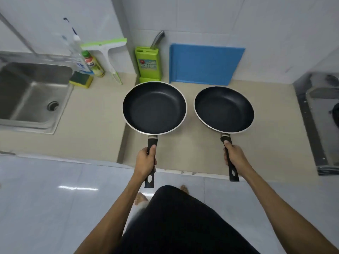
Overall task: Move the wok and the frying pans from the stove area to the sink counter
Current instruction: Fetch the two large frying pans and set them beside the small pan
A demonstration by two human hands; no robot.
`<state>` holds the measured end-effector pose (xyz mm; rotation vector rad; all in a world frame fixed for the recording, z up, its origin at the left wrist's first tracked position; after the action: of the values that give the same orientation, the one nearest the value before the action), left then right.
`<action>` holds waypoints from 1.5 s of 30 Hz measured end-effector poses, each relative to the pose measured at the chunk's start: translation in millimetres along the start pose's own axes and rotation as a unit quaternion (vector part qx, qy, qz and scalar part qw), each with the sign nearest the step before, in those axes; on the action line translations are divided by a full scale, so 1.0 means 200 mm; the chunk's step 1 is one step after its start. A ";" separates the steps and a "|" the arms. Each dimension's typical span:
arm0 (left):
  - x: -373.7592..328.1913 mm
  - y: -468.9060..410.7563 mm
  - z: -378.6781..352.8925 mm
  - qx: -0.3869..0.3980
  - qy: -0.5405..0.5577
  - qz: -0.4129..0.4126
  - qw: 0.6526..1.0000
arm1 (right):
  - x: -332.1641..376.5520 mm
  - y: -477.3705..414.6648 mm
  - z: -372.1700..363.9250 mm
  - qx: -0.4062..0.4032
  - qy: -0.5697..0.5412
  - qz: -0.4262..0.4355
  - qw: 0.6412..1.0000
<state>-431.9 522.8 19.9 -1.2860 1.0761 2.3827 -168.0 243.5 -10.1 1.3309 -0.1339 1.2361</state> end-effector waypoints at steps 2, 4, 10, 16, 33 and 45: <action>-0.02 0.03 0.13 -0.014 0.012 -0.012 1.000 | 0.06 0.07 -0.07 0.010 0.004 0.011 1.000; -0.04 0.05 0.29 -0.037 0.016 -0.028 0.999 | 0.15 0.14 -0.15 0.016 0.005 0.026 1.000; -0.10 0.08 0.89 -0.095 0.033 -0.074 0.992 | 0.46 0.40 -0.50 0.037 0.016 0.082 0.996; 0.05 0.18 1.60 -0.134 0.069 -0.077 0.986 | 0.71 0.70 -1.03 0.066 0.006 0.107 0.992; 0.66 0.22 3.04 -0.247 0.146 0.003 0.958 | 1.30 1.11 -2.56 0.175 0.106 0.153 0.967; 0.80 -0.02 4.14 -0.350 0.156 0.054 0.922 | 2.07 1.10 -3.85 0.260 0.168 0.193 0.931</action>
<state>-1045.1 1080.6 176.4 -1.9176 0.3318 2.8383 -575.0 1027.8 166.6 1.5600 0.2004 1.9113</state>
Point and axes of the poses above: each hand's wrist, its own y-axis away from the middle knuckle, its own z-axis out of the back of the hand, x = y × z, the point moved 9 cm from there along -y, towards the middle knuckle, and after that the axes turned 1 degree about -z, right-handed, at the moved point
